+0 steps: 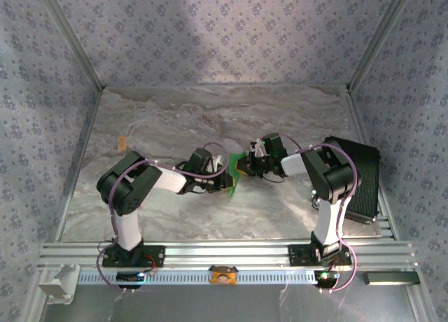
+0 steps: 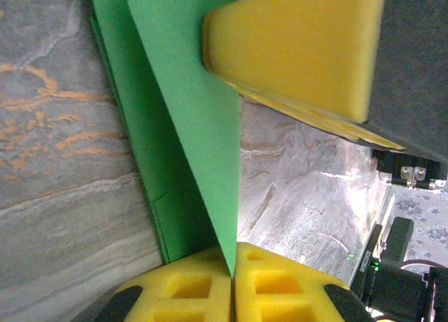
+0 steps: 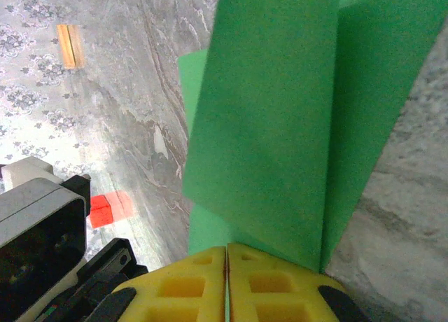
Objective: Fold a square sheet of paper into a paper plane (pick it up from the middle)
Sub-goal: Fold the wing for the fifth time at the center of the table.
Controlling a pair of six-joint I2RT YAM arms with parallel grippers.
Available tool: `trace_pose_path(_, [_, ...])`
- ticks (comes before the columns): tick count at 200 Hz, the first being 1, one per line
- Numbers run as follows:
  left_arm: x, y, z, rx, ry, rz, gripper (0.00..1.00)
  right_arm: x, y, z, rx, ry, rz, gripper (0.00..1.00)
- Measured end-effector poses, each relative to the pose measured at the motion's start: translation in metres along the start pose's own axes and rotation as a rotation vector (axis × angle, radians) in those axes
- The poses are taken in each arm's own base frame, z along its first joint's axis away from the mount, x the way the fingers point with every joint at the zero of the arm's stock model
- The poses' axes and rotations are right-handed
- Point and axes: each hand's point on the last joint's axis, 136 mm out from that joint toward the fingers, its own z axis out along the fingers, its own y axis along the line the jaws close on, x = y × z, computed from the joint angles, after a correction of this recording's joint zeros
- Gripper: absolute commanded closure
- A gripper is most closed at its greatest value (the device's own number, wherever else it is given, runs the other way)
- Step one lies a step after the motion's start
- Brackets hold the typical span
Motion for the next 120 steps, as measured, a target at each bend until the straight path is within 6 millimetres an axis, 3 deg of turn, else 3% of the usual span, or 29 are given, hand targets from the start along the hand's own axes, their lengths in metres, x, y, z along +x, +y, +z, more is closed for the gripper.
trace_pose_path(60, [-0.0016,-0.0085,-0.0024,-0.018,0.003,-0.006,0.71,0.0006,-0.0017,0.0008,0.025,0.01,-0.012,0.9])
trace_pose_path(120, [-0.0034,-0.0073,-0.0029,-0.047,-0.001,-0.044,0.71,0.0009,-0.0022,0.0009,0.038,0.01,-0.029,0.9])
